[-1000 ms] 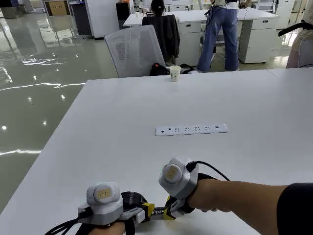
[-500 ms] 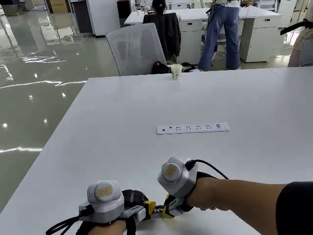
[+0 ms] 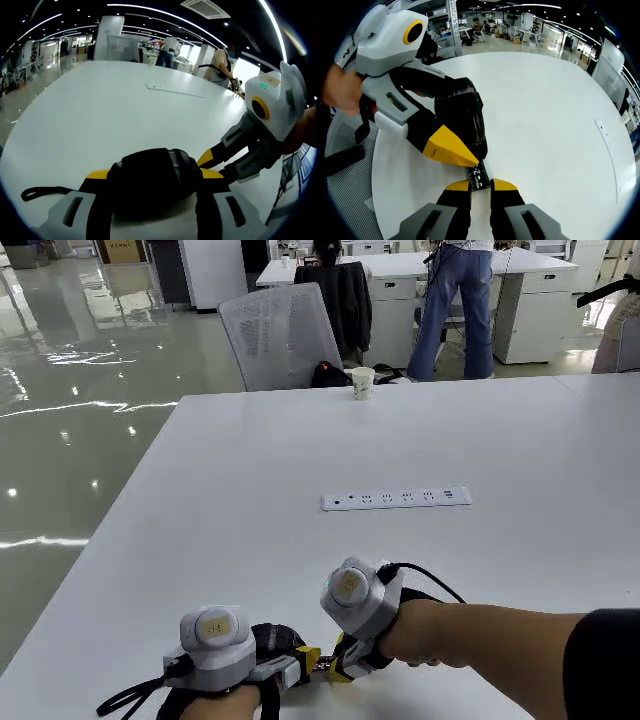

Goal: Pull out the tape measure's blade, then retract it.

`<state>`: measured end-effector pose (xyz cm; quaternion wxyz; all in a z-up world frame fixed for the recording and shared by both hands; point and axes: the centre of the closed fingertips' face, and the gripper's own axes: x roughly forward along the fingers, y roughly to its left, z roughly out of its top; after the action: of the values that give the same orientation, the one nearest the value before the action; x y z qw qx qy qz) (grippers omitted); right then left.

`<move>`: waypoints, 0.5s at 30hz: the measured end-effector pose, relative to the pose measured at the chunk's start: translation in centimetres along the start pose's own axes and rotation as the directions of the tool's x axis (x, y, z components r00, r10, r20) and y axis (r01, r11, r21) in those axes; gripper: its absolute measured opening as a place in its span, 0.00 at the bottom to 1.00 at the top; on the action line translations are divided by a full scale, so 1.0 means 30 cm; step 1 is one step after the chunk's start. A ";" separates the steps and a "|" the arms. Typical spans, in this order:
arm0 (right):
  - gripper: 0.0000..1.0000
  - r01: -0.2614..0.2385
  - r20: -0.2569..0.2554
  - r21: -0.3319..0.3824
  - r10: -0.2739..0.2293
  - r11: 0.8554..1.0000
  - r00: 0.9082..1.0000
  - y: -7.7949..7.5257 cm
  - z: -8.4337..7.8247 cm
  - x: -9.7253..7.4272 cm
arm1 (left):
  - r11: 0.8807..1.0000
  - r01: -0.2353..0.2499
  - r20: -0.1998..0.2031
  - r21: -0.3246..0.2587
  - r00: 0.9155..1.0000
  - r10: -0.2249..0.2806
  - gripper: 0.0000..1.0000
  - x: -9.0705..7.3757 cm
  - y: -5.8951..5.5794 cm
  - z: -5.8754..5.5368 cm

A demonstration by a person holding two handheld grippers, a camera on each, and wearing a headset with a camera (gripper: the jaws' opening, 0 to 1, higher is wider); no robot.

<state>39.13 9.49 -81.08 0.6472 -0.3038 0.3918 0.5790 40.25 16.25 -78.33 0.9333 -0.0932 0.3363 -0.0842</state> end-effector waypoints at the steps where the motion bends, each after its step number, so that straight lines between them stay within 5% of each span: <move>1: 0.11 0.000 0.000 0.000 0.000 1.000 1.000 0.000 0.002 0.001 | 1.000 0.000 0.000 0.000 1.000 0.000 0.63 0.000 0.000 0.000; 15: 0.11 -0.001 0.011 0.002 0.001 1.000 1.000 0.011 0.014 0.006 | 1.000 0.003 -0.002 -0.003 1.000 -0.003 0.63 -0.001 0.000 -0.001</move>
<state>38.87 9.97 -81.00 0.6495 -0.2999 0.3890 0.5804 40.22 16.25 -78.34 0.9327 -0.0949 0.3374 -0.0854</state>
